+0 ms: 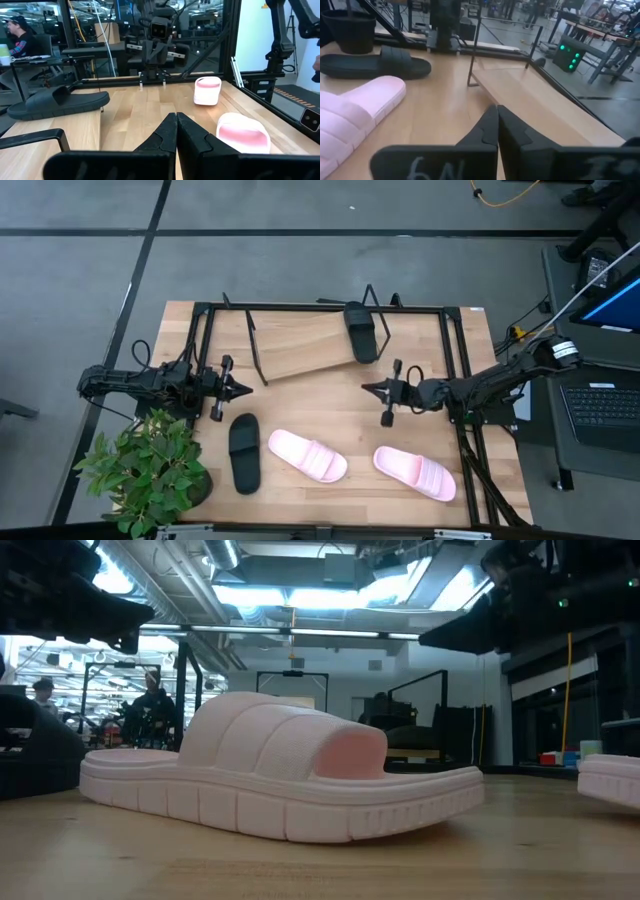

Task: Pick and place slides into the shelf
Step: Put the black slipper on the shelf

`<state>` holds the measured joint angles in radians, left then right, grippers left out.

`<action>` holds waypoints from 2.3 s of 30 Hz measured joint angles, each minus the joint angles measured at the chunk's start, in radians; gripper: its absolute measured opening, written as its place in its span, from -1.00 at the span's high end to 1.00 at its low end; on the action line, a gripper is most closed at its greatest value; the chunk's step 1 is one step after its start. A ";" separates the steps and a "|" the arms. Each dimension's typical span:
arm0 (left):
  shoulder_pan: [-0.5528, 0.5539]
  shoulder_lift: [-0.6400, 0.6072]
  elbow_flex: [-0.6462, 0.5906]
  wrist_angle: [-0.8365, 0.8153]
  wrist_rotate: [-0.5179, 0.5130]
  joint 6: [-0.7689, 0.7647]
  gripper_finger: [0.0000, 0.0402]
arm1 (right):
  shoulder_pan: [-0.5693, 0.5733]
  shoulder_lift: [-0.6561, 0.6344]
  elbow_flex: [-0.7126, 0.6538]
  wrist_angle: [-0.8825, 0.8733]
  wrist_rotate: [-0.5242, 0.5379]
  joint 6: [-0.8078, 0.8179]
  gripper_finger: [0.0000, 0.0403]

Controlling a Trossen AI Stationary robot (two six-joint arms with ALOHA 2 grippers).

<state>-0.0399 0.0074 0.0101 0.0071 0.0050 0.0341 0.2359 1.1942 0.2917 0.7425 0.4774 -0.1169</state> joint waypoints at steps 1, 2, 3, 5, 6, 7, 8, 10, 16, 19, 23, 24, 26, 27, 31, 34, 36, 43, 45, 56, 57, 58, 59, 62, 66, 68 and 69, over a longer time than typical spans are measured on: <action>0.000 0.000 0.000 0.000 0.007 0.000 1.00 | 0.000 0.000 -0.004 0.002 0.000 0.001 0.99; 0.000 0.000 0.000 0.001 0.013 0.000 1.00 | 0.000 0.000 -0.006 0.000 0.000 0.000 0.99; 0.000 0.000 0.000 0.002 0.015 0.000 1.00 | 0.000 0.000 -0.007 -0.003 0.000 0.000 0.99; 0.000 0.000 0.000 0.002 0.015 0.000 1.00 | 0.000 0.000 -0.007 -0.009 0.000 0.000 0.99; 0.000 0.000 0.000 0.002 0.015 0.000 1.00 | 0.000 0.000 -0.007 -0.009 0.000 0.000 0.99; 0.000 0.000 0.000 0.002 0.015 0.000 1.00 | 0.000 0.000 -0.007 -0.009 0.000 0.000 0.99; 0.000 0.000 0.000 0.002 0.015 0.000 1.00 | 0.000 0.000 -0.007 -0.009 0.000 0.000 0.99; 0.000 0.000 0.000 0.002 0.016 0.000 1.00 | 0.000 0.000 -0.007 -0.012 0.000 0.000 0.99; 0.000 0.000 0.000 0.012 0.075 0.000 1.00 | 0.000 0.000 -0.007 -0.014 0.000 0.002 0.99; 0.000 0.000 0.000 0.024 0.147 0.002 1.00 | 0.000 0.000 -0.007 -0.014 0.000 0.003 0.99; 0.000 0.000 0.000 0.028 0.179 0.002 1.00 | 0.000 0.000 -0.007 -0.014 0.001 0.003 0.99; 0.000 0.000 0.000 0.028 0.179 0.002 1.00 | 0.000 0.001 -0.007 -0.014 0.001 0.003 0.99; 0.000 0.000 0.000 0.028 0.179 0.002 1.00 | 0.000 0.001 -0.007 -0.014 0.001 0.001 0.99; 0.000 0.000 0.000 0.028 0.179 0.002 1.00 | 0.000 0.001 -0.007 -0.014 0.001 0.001 0.99; 0.000 0.000 0.000 0.028 0.179 0.002 1.00 | 0.000 0.001 -0.007 -0.014 0.002 0.000 0.99; 0.000 0.000 0.000 0.028 0.177 0.002 1.00 | 0.000 0.001 -0.007 -0.014 0.002 0.000 0.99; 0.000 0.002 0.000 0.027 0.164 0.002 1.00 | 0.000 0.001 -0.007 -0.014 0.002 0.002 0.99; 0.000 0.061 0.000 0.017 0.101 -0.014 1.00 | 0.000 0.001 -0.007 -0.014 0.002 0.003 0.99; 0.000 0.078 0.000 0.015 0.085 -0.035 1.00 | 0.000 0.001 -0.007 -0.014 0.002 0.003 0.99; 0.000 0.137 0.092 -0.085 0.105 -0.054 1.00 | 0.000 0.001 -0.007 -0.014 0.002 0.008 0.99; 0.000 0.144 0.100 -0.086 0.112 -0.056 1.00 | 0.000 0.001 -0.007 -0.014 0.002 0.008 0.99; 0.000 0.153 0.106 -0.087 0.114 -0.061 1.00 | 0.000 0.001 -0.007 -0.014 0.002 0.007 0.99; 0.000 0.162 0.109 -0.088 0.114 -0.066 1.00 | 0.000 0.001 -0.007 -0.014 0.002 0.007 0.99; 0.000 0.193 0.116 -0.092 0.121 -0.084 1.00 | 0.000 0.001 -0.006 -0.014 0.002 0.007 0.99; 0.000 0.235 0.117 -0.091 0.176 -0.096 1.00 | 0.000 0.001 -0.006 -0.014 0.002 0.005 0.99; 0.000 0.253 0.117 -0.090 0.188 -0.148 1.00 | 0.000 0.001 -0.005 -0.014 0.002 0.004 0.99; 0.000 0.261 0.117 -0.091 0.196 -0.180 1.00 | 0.000 0.001 -0.005 -0.014 0.002 0.003 0.99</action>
<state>-0.0399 0.2684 0.1268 -0.0839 0.2005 -0.1458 0.2356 1.1950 0.2863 0.7280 0.4789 -0.1134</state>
